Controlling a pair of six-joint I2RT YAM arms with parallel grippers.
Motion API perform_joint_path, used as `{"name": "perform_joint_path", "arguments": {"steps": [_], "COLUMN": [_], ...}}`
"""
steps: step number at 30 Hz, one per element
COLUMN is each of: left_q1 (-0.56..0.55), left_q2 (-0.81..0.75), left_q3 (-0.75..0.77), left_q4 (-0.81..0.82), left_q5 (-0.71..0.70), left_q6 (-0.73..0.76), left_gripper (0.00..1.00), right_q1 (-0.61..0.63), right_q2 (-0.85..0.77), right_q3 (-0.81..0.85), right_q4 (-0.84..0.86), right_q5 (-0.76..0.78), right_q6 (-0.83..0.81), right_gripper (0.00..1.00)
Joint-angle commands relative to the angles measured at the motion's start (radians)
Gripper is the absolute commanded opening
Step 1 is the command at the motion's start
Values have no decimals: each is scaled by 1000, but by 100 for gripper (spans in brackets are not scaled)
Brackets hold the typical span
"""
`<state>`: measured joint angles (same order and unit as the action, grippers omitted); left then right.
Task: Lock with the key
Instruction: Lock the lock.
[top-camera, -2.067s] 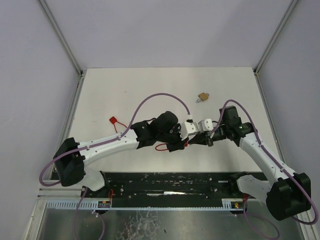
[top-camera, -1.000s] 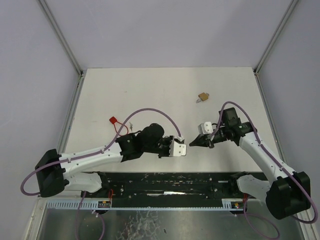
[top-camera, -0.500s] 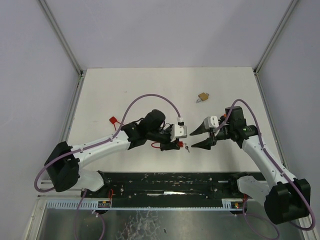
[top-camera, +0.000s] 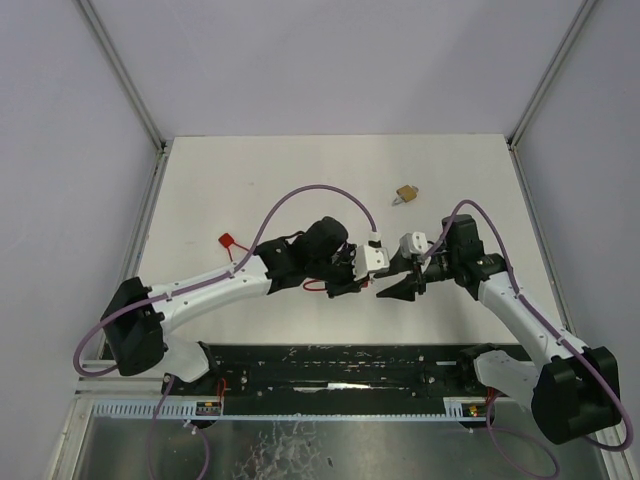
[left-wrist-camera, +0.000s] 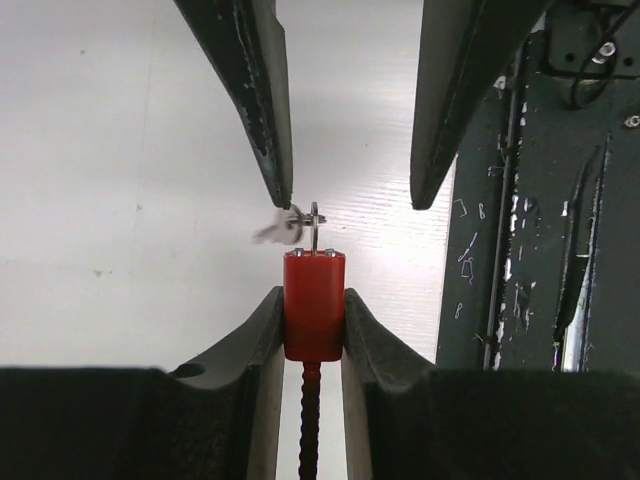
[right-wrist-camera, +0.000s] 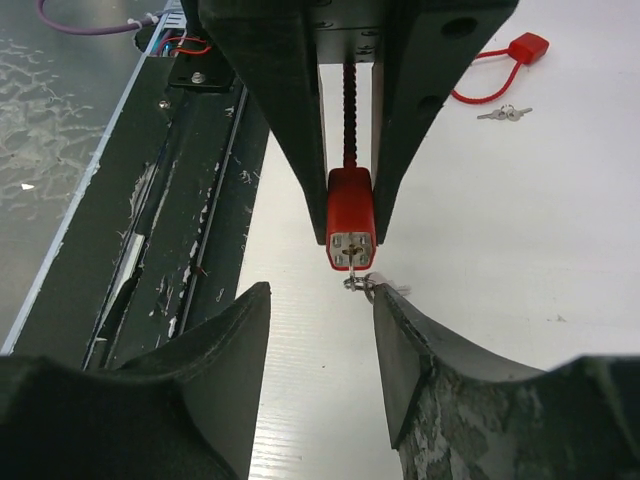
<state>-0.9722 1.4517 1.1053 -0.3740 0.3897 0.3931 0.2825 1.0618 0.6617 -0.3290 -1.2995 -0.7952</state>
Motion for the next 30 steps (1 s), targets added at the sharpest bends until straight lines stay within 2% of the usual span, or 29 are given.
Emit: {"name": "perform_joint_path", "arguments": {"steps": [1, 8, 12, 18, 23, 30], "left_q1": [-39, -86, -92, -91, -92, -91], "left_q2": [-20, 44, 50, 47, 46, 53], "left_q3": [78, 188, 210, 223, 229, 235], "left_q4": [-84, -203, -225, -249, -249, -243], "left_q5": [-98, -148, -165, -185, -169, -140], "left_q6": [15, 11, 8, 6, 6, 5], "left_gripper": [0, 0, 0, 0, 0, 0], "right_q1": [26, 38, 37, 38, 39, 43], "right_q2": [5, 1, -6, -16, -9, -8], "right_q3": [-13, -34, -24, 1, -8, -16], "right_q4": [86, 225, 219, 136, 141, 192], "right_q5": [-19, -27, -38, -35, -35, -61], "right_q6": [27, 149, 163, 94, 87, 142], "right_gripper": [51, 45, 37, 36, 31, 32]}}
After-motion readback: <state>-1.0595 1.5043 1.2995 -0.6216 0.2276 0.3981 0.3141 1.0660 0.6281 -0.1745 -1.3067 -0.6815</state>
